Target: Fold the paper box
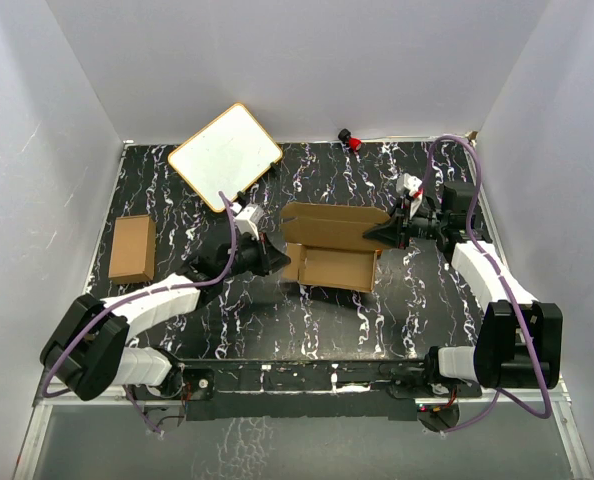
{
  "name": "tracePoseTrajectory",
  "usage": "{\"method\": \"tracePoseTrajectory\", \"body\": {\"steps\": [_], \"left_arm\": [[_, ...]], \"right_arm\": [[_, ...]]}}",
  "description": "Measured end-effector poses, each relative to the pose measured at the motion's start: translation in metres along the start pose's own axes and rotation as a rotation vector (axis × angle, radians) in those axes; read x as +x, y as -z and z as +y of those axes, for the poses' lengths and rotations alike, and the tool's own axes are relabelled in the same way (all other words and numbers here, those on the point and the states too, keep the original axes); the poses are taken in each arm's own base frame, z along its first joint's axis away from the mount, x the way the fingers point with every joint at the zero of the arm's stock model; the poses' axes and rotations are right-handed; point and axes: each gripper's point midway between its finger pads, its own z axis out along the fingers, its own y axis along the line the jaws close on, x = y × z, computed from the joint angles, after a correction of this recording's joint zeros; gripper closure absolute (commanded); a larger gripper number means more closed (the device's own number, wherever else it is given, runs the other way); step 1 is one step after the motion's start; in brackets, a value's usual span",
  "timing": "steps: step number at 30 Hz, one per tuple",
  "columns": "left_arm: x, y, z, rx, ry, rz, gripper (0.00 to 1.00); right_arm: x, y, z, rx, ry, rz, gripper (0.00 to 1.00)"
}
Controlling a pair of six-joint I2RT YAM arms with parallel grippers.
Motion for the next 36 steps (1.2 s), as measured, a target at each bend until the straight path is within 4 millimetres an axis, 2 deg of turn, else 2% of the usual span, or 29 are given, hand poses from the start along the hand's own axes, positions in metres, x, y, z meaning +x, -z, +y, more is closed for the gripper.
{"method": "tracePoseTrajectory", "body": {"steps": [9, 16, 18, 24, 33, 36], "left_arm": [[0.006, -0.007, 0.001, -0.036, -0.067, 0.06, 1.0], [0.016, -0.012, 0.008, -0.054, -0.063, 0.091, 0.88], [0.015, -0.012, 0.007, -0.052, -0.063, 0.089, 0.83], [0.01, -0.011, 0.002, -0.04, -0.051, 0.065, 0.56], [0.006, -0.013, -0.007, 0.004, 0.01, 0.037, 0.37], [0.006, -0.011, -0.006, 0.015, 0.048, 0.03, 0.34]], "right_arm": [[0.008, -0.001, 0.003, -0.001, 0.014, -0.009, 0.92], [0.013, -0.002, 0.003, 0.006, 0.012, -0.005, 0.92], [0.013, -0.002, 0.002, 0.009, 0.017, -0.005, 0.92], [0.012, -0.002, 0.001, 0.009, 0.023, -0.006, 0.92], [0.012, -0.003, 0.002, 0.007, 0.024, -0.006, 0.92], [0.012, -0.003, 0.002, 0.007, 0.024, -0.006, 0.92]]}}
